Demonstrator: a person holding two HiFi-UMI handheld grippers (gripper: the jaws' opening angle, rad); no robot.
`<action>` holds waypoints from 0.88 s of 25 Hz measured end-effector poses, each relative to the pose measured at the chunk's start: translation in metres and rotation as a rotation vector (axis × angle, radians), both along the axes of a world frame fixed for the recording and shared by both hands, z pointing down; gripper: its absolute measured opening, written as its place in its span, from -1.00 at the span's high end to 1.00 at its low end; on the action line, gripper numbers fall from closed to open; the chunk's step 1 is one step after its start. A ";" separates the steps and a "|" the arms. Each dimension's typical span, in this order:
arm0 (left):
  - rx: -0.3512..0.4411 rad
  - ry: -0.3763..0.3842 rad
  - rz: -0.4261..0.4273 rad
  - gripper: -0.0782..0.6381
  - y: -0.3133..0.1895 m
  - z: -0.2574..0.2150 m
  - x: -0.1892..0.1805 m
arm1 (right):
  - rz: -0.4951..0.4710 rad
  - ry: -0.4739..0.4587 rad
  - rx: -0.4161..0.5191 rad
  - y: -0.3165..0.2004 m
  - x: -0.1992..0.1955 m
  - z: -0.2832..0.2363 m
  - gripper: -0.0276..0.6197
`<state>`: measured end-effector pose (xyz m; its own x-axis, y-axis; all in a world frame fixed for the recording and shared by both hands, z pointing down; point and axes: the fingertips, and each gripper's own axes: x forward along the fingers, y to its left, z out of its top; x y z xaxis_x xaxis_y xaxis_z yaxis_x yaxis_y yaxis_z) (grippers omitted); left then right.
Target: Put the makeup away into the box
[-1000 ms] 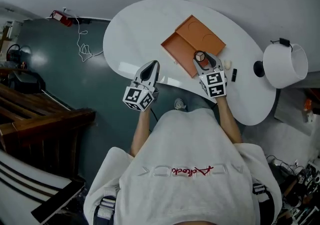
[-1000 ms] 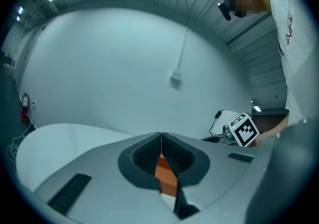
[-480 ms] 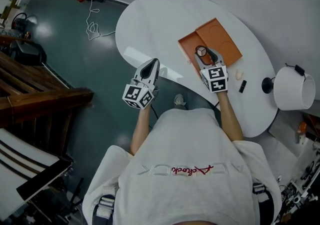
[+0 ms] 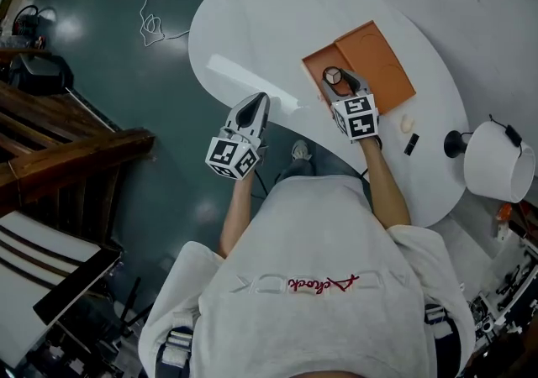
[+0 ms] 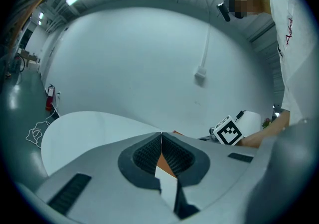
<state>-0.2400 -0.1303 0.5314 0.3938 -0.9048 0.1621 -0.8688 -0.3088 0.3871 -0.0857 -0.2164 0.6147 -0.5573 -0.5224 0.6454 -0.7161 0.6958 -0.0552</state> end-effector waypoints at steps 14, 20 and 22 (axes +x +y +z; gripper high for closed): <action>-0.060 0.006 -0.049 0.75 0.004 0.020 -0.011 | 0.001 0.042 -0.108 -0.017 -0.018 0.052 0.21; -0.069 0.004 -0.063 0.75 0.009 0.021 -0.015 | 0.002 0.094 -0.141 -0.016 -0.015 0.067 0.21; -0.070 0.002 -0.065 0.75 0.010 0.021 -0.016 | -0.003 0.111 -0.136 -0.015 -0.014 0.069 0.21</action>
<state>-0.2559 -0.1207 0.5529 0.3350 -0.9149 0.2252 -0.8854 -0.2240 0.4073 -0.0998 -0.2319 0.6838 -0.4802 -0.4243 0.7677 -0.7206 0.6898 -0.0696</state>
